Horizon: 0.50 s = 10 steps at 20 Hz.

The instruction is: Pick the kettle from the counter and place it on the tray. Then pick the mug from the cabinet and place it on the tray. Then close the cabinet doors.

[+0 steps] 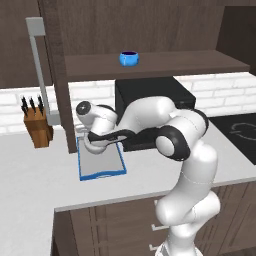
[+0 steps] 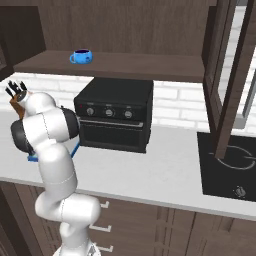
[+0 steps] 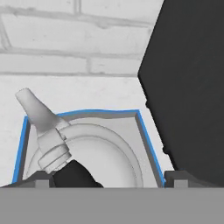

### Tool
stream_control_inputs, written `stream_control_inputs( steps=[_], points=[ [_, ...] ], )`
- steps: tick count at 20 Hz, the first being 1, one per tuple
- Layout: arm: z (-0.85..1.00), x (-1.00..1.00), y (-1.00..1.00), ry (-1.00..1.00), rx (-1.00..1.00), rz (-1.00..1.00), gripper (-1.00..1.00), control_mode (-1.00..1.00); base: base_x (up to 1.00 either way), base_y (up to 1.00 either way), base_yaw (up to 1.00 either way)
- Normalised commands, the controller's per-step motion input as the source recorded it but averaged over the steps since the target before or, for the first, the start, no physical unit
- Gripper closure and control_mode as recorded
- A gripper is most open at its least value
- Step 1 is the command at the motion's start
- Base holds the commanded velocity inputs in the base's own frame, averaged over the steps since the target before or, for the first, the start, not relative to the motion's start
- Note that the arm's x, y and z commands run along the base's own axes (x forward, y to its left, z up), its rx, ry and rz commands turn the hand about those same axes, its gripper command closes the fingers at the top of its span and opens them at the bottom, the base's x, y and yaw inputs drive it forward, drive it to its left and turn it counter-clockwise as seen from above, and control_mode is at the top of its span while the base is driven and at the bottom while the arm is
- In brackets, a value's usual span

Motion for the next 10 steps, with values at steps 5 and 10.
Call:
stream_control_inputs(
  steps=[5,10],
  points=[
    [0.13,0.00,-0.07,-0.18,0.00,0.00,-1.00,-1.00,0.00,0.00,0.00],
    [0.11,-0.04,-0.09,-0.12,0.00,0.00,-1.00,-1.00,0.00,0.00,0.00]
  ],
)
